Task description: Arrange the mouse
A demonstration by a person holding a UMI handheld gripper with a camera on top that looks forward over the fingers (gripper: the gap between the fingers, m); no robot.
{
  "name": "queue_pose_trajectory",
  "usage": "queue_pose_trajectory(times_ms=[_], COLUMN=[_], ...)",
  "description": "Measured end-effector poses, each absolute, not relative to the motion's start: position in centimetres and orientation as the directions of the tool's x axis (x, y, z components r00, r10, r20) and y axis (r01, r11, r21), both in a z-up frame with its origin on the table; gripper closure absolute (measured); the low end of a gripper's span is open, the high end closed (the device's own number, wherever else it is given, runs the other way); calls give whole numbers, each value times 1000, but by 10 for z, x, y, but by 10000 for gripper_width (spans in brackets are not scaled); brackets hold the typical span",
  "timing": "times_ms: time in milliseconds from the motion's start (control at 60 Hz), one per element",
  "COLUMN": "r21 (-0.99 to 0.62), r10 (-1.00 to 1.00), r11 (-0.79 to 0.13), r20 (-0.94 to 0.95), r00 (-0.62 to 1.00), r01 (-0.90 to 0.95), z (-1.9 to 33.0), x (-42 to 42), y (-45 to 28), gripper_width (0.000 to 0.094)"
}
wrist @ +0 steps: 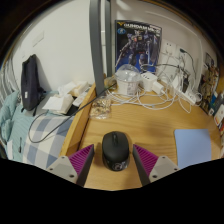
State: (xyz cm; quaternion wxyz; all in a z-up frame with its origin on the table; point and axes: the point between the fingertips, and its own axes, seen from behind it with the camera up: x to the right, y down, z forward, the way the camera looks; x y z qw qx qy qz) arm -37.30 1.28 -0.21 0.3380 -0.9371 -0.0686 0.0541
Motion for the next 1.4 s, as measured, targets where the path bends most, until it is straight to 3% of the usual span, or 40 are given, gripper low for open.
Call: queue_pose_trajectory(times_ms=[100,150,317,450,467,667,783,1033,1117,1233,1400], r21=[-655,-666,-696,-703,-703,-692,-740,-900,-921,-913,-854], r10=[137,122,69,63,66,117,111,50,1,-44,-59], r11=[-751,-744,-718,-711,-711,-721,-673,-435,-390,-407,-520], r20=[-35,-44,-54,-35,-34,-65,-91,-33,-14,13,2], r00=[990,992,996,997,997,991,990,998,1000,999,998], r01=[81,63,12,20,23,40,7,-8,-13,-6,-29], z=[-6,-5,-2,-4,-4,5,59,258,288,274,181], x=[-371,-373,-369,-367,-367,-370,-351,-229,-172,-103,-49], y=[23,26,30,30,30,27,34,62,67,66,59], gripper_width=[272,429,503,615,664,666,665,665,666,663,659])
